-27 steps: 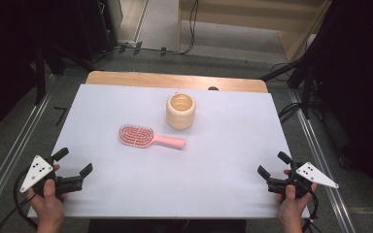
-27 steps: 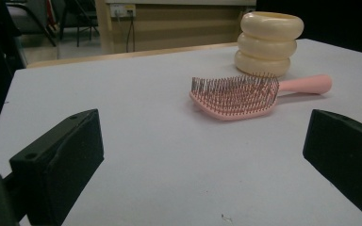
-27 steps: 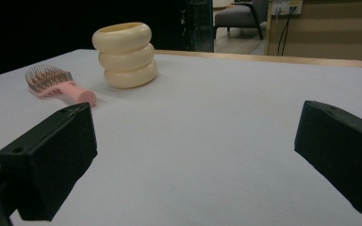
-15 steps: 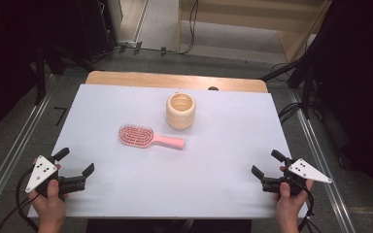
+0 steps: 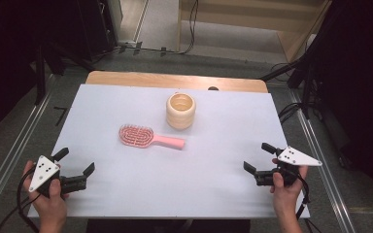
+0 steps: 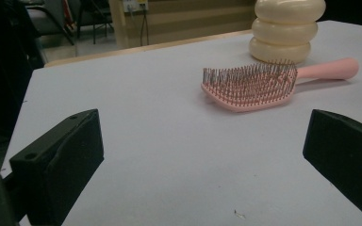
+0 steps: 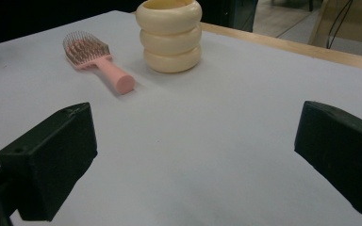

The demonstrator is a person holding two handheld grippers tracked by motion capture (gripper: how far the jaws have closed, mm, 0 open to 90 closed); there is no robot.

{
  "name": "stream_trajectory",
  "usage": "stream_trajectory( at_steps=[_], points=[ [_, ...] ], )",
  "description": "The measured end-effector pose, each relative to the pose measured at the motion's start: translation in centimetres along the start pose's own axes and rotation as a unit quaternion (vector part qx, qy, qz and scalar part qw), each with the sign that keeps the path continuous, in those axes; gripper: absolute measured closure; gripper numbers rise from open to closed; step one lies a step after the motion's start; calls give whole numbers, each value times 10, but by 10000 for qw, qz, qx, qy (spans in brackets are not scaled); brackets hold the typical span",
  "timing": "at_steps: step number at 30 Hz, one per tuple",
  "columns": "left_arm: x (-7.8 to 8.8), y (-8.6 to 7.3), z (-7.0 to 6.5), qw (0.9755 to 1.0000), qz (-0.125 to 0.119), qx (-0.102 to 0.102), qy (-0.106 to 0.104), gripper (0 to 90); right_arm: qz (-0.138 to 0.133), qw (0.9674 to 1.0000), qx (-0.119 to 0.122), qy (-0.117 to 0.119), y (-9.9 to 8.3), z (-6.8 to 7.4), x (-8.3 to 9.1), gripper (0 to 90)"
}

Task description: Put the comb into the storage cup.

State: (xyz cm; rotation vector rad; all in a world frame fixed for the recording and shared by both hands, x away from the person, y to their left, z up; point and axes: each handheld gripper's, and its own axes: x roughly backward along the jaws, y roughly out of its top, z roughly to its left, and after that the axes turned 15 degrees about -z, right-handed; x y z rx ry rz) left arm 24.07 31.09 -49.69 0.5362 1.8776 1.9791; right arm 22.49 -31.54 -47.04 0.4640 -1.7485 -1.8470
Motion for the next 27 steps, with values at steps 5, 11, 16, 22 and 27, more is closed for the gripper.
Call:
stream_trajectory(
  at_steps=[5,11,16,22,27],
  points=[
    [0,0,-1,10000,26,-38,6,0,150,9998,69,136,11,2,-15,0],
    [0,0,-1,10000,19,-46,-13,0,312,9987,120,384,23,4,-33,0],
    [2,1,-1,9999,-29,-24,-141,0,464,9971,236,550,34,8,-48,0],
    [2,1,-1,9999,-29,-40,-121,0,561,9957,316,666,43,12,-61,0],
    [3,1,-2,9998,-59,-58,-165,0,691,9934,459,793,50,17,-77,78]
  ],
)
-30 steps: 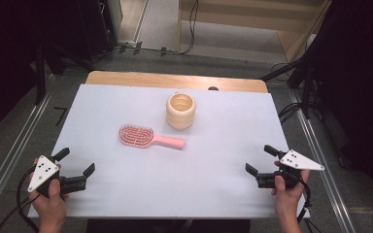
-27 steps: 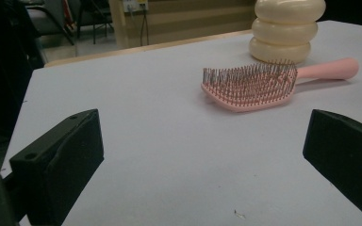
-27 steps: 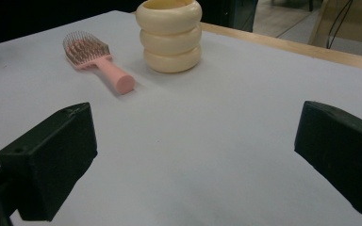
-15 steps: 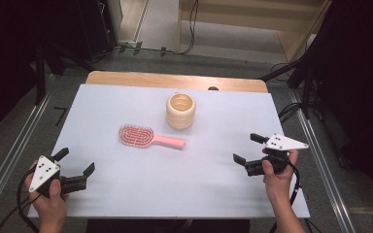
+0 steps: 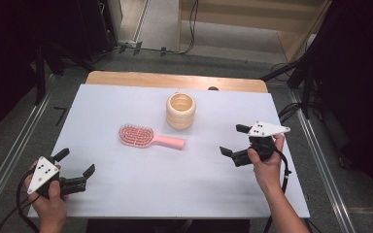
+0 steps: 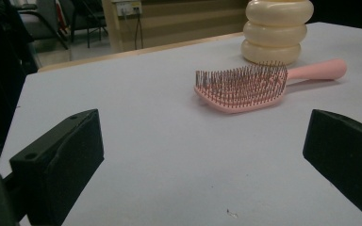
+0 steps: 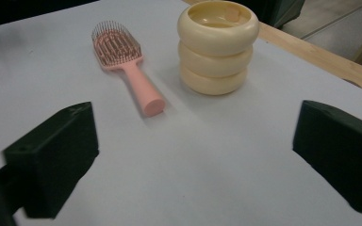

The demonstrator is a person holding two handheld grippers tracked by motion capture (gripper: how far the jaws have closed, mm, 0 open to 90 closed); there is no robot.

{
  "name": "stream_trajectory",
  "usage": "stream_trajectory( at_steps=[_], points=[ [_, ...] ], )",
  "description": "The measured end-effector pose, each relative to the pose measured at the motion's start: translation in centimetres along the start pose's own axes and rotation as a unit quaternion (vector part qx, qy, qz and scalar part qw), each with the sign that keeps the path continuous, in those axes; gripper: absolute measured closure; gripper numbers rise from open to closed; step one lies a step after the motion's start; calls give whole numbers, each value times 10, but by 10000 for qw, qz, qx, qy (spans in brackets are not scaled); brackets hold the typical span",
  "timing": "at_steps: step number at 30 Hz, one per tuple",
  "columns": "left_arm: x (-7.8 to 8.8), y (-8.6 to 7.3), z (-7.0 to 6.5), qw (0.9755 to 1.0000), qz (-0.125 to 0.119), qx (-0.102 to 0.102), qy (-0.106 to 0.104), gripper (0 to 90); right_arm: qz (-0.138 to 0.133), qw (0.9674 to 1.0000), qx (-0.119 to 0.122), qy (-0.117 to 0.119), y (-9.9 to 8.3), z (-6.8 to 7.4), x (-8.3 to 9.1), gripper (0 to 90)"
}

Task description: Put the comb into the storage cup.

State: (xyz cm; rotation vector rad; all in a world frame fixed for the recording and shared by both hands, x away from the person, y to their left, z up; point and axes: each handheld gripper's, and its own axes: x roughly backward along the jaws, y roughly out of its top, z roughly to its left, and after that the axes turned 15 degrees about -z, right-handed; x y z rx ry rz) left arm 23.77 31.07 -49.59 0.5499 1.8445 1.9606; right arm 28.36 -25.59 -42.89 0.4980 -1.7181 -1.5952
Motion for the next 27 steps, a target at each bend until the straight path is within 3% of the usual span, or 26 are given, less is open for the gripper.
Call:
stream_trajectory(
  at_steps=[1,15,18,24,27],
  points=[
    [0,0,0,10000,4,1,-4,0,16,10000,22,-71,2,1,-2,143],
    [0,0,-1,10000,15,-14,-43,0,284,9991,186,245,23,4,-28,86],
    [0,0,-1,10000,17,-16,-54,0,352,9989,230,216,27,5,-34,0],
    [0,0,-1,10000,30,-23,-75,0,493,9981,297,217,33,9,-45,0],
    [0,0,-1,10000,29,-20,-73,0,561,9975,256,342,37,8,-53,0]
  ],
)
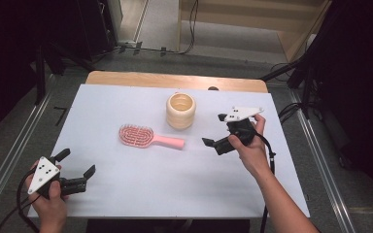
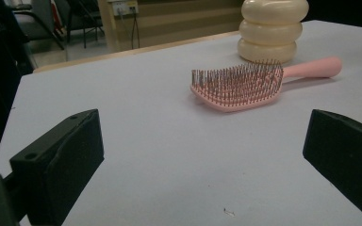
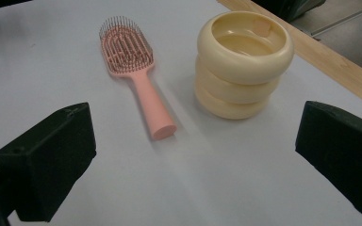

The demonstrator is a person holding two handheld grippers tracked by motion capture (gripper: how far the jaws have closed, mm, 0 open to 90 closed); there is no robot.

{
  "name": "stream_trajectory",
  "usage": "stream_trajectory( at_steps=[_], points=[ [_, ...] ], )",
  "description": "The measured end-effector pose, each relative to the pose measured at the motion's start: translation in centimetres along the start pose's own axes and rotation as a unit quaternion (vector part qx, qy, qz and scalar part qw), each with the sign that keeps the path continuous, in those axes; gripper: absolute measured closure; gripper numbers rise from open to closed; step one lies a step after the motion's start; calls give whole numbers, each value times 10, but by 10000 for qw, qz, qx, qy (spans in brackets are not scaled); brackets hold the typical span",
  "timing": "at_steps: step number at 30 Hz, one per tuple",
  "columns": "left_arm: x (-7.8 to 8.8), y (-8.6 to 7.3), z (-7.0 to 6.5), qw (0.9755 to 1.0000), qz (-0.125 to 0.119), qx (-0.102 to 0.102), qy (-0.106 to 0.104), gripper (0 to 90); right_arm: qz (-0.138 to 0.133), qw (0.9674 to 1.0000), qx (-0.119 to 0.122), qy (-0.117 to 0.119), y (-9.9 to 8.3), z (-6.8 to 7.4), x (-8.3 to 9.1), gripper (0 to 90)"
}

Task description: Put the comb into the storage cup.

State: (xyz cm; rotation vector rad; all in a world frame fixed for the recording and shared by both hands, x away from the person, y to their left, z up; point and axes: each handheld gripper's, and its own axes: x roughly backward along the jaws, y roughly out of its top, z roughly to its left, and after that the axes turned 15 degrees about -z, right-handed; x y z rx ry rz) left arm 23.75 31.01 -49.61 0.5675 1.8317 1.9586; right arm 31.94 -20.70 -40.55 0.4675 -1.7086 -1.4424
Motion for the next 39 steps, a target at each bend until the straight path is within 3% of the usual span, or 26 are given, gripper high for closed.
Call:
stream_trajectory(
  at_steps=[9,12,23,39],
  points=[
    [0,0,0,10000,30,-15,1,0,279,9993,6,262,7,-1,-19,0],
    [0,0,0,10000,22,-16,-8,0,505,9977,56,445,11,1,-30,0],
    [0,0,-1,10000,-25,-25,-33,0,846,9931,321,748,22,11,-58,31],
    [0,0,-1,10000,-21,-20,-60,0,1374,9823,574,1134,29,20,-98,45]
  ],
)
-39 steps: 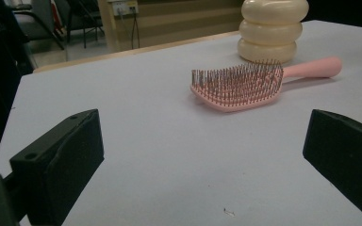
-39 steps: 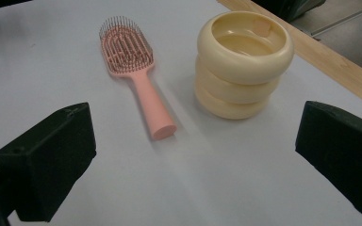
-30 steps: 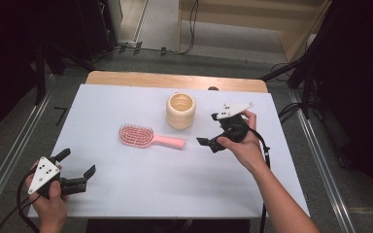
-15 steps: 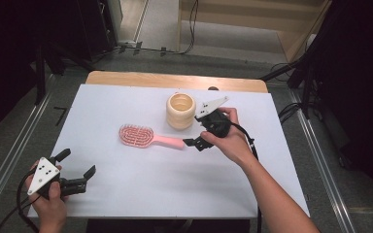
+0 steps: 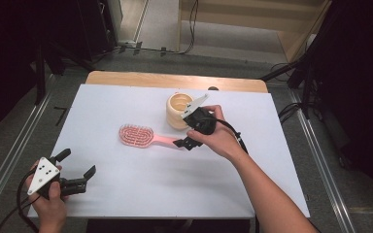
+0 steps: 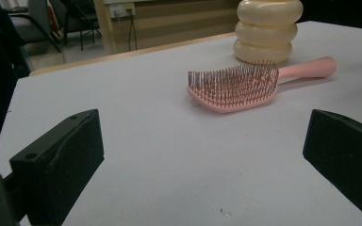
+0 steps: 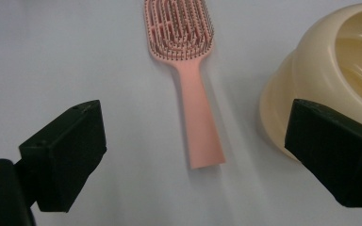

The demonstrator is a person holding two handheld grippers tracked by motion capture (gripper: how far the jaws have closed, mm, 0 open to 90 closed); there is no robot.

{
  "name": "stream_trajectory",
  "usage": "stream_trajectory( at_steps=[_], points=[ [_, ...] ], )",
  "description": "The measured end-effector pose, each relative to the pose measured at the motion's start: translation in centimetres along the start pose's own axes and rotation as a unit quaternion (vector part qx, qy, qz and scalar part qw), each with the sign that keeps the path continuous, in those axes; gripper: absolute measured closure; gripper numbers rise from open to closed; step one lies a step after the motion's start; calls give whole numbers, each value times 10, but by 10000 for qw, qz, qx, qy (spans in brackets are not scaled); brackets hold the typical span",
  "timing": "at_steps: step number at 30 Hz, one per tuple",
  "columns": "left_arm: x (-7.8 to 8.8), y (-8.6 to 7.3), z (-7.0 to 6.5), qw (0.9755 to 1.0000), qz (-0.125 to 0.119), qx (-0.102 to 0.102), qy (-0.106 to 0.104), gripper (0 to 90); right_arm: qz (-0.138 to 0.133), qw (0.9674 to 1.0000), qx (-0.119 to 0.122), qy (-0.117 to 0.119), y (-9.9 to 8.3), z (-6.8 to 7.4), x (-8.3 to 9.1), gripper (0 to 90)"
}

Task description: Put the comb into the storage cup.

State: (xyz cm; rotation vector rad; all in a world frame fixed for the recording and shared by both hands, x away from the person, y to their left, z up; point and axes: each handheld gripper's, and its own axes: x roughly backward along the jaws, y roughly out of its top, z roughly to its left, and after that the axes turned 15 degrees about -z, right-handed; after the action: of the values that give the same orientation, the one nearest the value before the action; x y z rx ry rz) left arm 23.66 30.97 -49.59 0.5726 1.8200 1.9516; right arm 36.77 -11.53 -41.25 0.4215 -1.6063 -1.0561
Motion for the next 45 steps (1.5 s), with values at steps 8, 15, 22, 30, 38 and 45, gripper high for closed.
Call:
stream_trajectory(
  at_steps=[8,15,22,30,38,45],
  points=[
    [0,0,0,10000,-5,3,-19,0,301,9994,126,104,8,1,-19,60],
    [0,0,0,10000,-4,5,-31,0,483,9986,105,175,13,-2,-32,61],
    [0,0,1,10000,-9,11,-35,0,686,9972,125,279,16,-2,-43,61],
    [0,0,1,10000,-7,11,-39,0,970,9944,199,372,17,2,-61,64],
    [0,0,1,10000,-10,25,-37,0,1203,9922,140,308,13,3,-80,231],
    [0,0,1,10000,3,34,-41,0,1408,9899,95,147,11,1,-93,307]
  ],
)
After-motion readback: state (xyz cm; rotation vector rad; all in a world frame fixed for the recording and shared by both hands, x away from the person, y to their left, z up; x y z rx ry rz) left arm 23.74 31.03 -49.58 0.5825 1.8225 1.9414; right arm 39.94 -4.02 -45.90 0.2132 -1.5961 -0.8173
